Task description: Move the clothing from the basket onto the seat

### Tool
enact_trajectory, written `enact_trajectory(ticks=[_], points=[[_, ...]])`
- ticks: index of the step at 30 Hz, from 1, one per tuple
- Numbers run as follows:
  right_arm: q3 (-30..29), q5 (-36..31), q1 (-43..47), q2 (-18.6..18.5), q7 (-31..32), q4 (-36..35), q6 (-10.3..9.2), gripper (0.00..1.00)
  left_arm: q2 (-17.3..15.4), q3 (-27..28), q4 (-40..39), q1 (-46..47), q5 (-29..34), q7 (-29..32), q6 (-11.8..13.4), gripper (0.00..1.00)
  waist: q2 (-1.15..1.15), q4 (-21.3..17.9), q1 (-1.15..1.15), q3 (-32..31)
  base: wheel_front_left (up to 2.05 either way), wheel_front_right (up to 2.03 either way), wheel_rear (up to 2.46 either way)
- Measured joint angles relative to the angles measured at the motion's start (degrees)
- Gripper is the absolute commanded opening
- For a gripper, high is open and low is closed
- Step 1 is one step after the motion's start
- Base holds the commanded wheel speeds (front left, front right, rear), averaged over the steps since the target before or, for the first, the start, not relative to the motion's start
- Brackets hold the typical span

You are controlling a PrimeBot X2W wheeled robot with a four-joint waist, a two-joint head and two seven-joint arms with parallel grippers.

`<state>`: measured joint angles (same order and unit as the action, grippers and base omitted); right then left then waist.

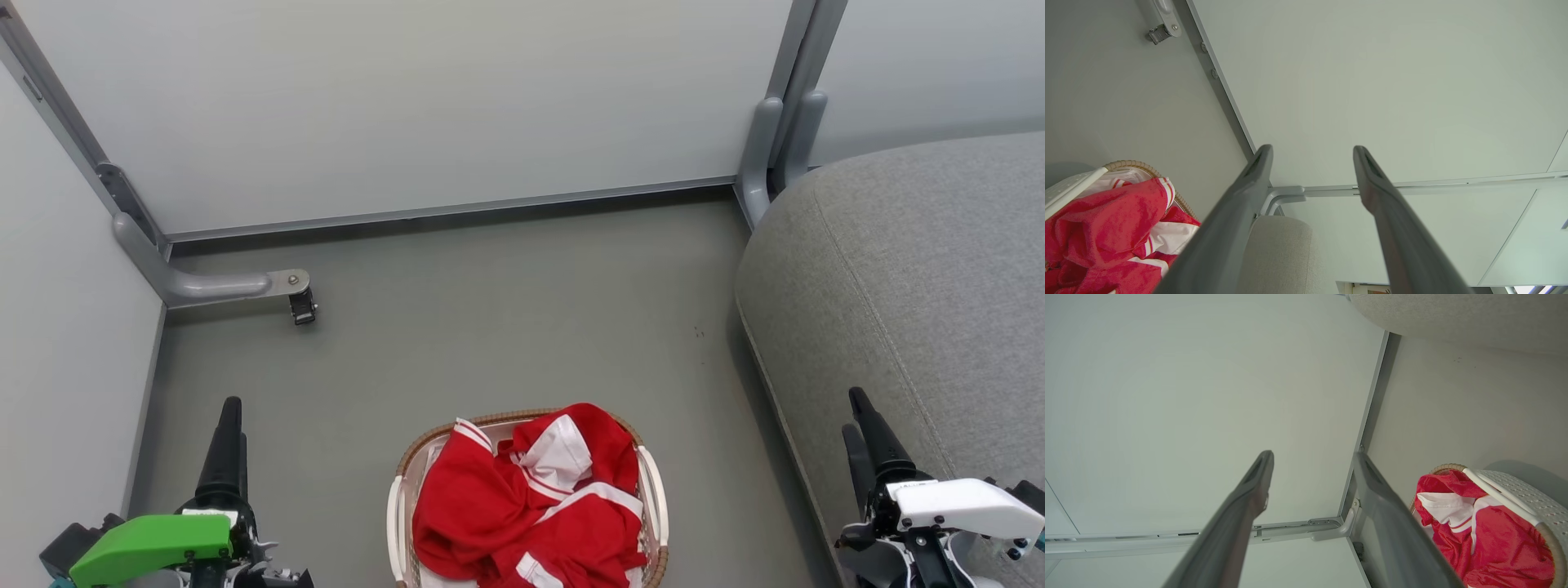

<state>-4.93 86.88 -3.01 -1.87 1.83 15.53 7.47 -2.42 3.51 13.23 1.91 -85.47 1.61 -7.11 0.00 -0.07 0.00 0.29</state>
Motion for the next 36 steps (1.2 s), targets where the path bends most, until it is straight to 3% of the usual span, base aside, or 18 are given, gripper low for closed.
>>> enact_trajectory(ticks=[20,36], points=[[1.3,-24.3,0.1,-0.3,-4.6,-4.6,0.0,1.0,0.0,-4.1,-4.6,-0.4,24.1,-4.5,2.2,1.0,0.0,0.0,0.0,0.5,0.0,0.0,0.0],[2.6,-38.0,0.4,-0.4,-7.5,-5.2,0.0,1.0,0.0,-7.2,-5.1,-1.4,40.7,-7.3,3.9,1.0,0.0,0.0,0.0,0.7,0.0,0.0,0.0]])
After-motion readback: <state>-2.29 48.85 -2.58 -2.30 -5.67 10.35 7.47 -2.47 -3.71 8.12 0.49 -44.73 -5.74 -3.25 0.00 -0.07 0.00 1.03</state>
